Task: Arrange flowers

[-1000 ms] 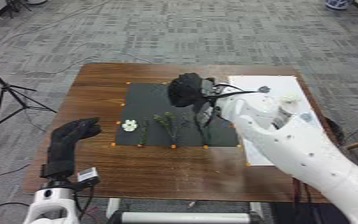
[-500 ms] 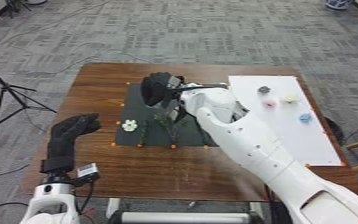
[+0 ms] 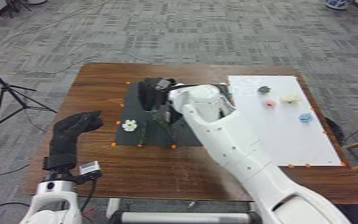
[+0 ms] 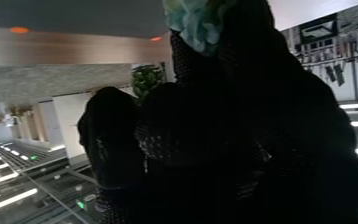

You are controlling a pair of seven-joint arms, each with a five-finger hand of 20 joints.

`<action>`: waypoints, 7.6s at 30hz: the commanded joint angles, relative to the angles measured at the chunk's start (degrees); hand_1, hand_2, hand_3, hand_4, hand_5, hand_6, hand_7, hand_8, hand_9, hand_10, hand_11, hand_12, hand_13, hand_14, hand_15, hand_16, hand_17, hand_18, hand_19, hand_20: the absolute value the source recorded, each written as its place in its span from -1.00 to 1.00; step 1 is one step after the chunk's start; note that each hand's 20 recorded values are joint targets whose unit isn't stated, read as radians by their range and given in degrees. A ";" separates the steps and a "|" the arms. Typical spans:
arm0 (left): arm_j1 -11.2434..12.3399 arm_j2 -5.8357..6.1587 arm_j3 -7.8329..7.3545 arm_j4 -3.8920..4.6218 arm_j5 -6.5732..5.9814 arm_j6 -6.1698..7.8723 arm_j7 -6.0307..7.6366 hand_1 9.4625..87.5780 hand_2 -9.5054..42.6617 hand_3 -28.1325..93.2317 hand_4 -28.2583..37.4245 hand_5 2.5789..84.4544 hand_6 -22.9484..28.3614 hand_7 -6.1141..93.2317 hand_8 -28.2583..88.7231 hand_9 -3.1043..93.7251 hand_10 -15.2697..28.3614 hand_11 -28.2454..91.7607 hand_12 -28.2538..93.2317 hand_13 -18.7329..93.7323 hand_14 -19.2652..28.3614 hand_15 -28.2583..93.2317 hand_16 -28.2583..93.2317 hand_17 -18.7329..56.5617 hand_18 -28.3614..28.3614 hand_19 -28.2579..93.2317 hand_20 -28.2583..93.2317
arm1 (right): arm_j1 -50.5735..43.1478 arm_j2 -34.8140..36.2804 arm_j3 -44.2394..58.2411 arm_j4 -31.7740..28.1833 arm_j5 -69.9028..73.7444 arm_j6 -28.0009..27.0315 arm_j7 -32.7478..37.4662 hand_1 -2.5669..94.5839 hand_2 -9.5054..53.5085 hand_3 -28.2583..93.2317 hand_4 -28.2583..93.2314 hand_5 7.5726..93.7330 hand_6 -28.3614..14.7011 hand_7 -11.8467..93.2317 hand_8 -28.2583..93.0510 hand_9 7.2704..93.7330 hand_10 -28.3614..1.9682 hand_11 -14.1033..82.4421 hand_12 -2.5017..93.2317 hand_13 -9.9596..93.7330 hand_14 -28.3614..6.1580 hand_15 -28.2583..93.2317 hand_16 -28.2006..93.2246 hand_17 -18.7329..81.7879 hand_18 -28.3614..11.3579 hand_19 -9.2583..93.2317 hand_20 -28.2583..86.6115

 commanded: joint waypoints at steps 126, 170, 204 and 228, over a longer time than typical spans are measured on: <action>-4.01 -2.89 4.02 1.69 0.54 -7.06 0.18 -0.48 -0.53 0.60 -0.82 0.25 -0.05 -0.44 -0.68 0.23 0.34 -0.08 -0.30 0.17 0.53 0.04 -0.52 -0.34 0.52 -0.09 -0.14 | -0.23 0.12 -3.66 -0.34 -12.25 2.90 5.05 -0.16 -1.00 0.50 -0.86 -0.14 0.27 -0.51 -0.65 0.06 0.04 -0.56 -0.59 0.75 0.39 0.60 -0.01 0.45 -0.45 1.00 0.55; 3.91 -4.49 0.36 -0.77 1.24 -5.49 -1.78 -0.46 -0.58 0.59 -0.79 0.25 -0.05 -0.45 -0.68 0.22 0.33 -0.08 -0.30 0.17 0.53 0.04 -0.52 -0.34 0.52 -0.10 -0.14 | -16.89 47.78 8.99 -32.45 27.56 23.87 16.83 -0.16 -1.00 0.48 -0.87 0.11 0.33 -0.42 -0.67 0.40 0.08 -0.38 -0.52 0.71 0.36 0.55 -0.03 0.38 -0.42 1.00 0.46; 6.82 -5.40 -0.80 -1.82 1.93 -6.74 -2.86 -0.47 -0.58 0.59 -0.79 0.24 -0.05 -0.45 -0.68 0.21 0.33 -0.09 -0.30 0.16 0.53 0.02 -0.51 -0.35 0.52 -0.11 -0.14 | -40.75 49.43 35.65 -24.65 23.87 13.26 21.10 -0.15 -1.00 0.51 -0.86 0.17 0.39 -0.35 -0.69 0.40 0.08 -0.33 -0.48 0.70 0.32 0.53 -0.02 0.35 -0.44 1.00 0.40; 7.36 -5.35 -2.57 -1.93 1.90 -7.32 -3.56 -0.47 -0.56 0.58 -0.80 0.24 -0.05 -0.46 -0.68 0.21 0.34 -0.10 -0.30 0.16 0.52 0.01 -0.51 -0.35 0.52 -0.11 -0.14 | -37.29 50.45 25.74 -22.28 26.90 35.22 20.72 0.36 -1.00 0.36 -0.85 0.56 0.34 -0.24 -0.42 0.87 0.35 -0.53 -0.11 0.86 0.52 0.47 0.00 0.49 -0.32 1.00 0.41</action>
